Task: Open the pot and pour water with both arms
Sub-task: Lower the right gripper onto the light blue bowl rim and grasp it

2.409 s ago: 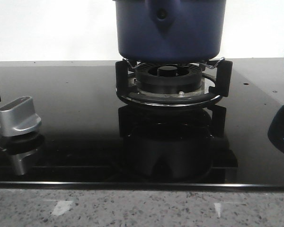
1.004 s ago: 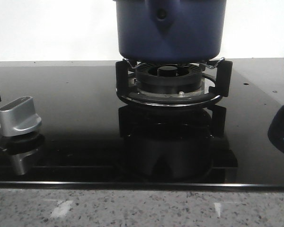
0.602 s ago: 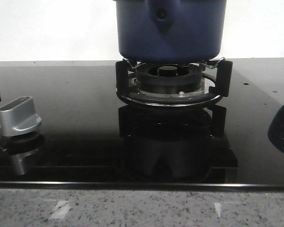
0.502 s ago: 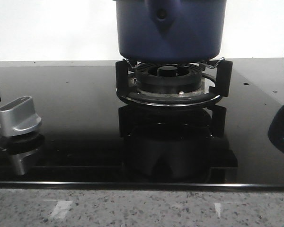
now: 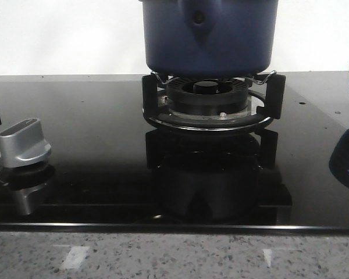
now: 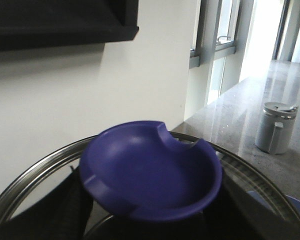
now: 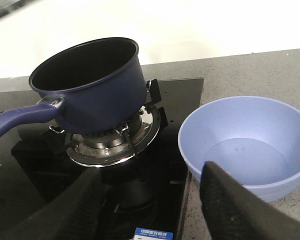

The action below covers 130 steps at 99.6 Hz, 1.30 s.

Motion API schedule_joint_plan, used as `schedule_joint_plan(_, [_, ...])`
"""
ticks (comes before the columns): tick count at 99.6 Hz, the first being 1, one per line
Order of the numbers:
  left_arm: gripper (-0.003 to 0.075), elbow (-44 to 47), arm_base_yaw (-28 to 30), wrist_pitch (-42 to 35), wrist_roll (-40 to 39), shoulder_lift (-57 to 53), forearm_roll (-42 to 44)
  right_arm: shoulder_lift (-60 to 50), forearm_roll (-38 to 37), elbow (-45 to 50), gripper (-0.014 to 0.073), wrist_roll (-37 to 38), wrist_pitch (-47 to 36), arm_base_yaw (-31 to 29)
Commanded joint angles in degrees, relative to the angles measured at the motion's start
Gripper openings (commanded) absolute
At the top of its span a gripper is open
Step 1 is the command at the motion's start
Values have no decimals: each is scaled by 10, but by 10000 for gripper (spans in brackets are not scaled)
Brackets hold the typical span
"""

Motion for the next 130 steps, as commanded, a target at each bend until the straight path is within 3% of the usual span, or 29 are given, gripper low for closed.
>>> schedule_joint_plan(1, [243, 0, 22, 35, -24, -63, -17, 15, 4, -14, 393, -5, -45, 1])
schedule_joint_plan(22, [244, 110, 63, 31, -27, -173, 8, 15, 4, -14, 393, -5, -45, 1])
schedule_joint_plan(49, [244, 252, 85, -35, -27, -310, 8, 19, 4, -14, 393, -4, -28, 1])
schedule_joint_plan(68, [244, 294, 85, -41, -27, -347, 8, 71, 4, -39, 393, 66, -18, 1])
schedule_joint_plan(86, [244, 296, 85, -44, -27, -349, 8, 178, -11, -127, 393, 134, 26, 1])
schedule_joint_plan(100, [244, 296, 85, -54, -27, -349, 8, 279, -86, -210, 393, 201, 97, 0])
schedule_joint_plan(113, [244, 296, 85, -54, -27, -349, 8, 348, -217, -280, 393, 274, 134, -1])
schedule_joint_plan(130, [244, 297, 84, -53, -27, -349, 8, 405, -312, -320, 393, 303, 170, -30])
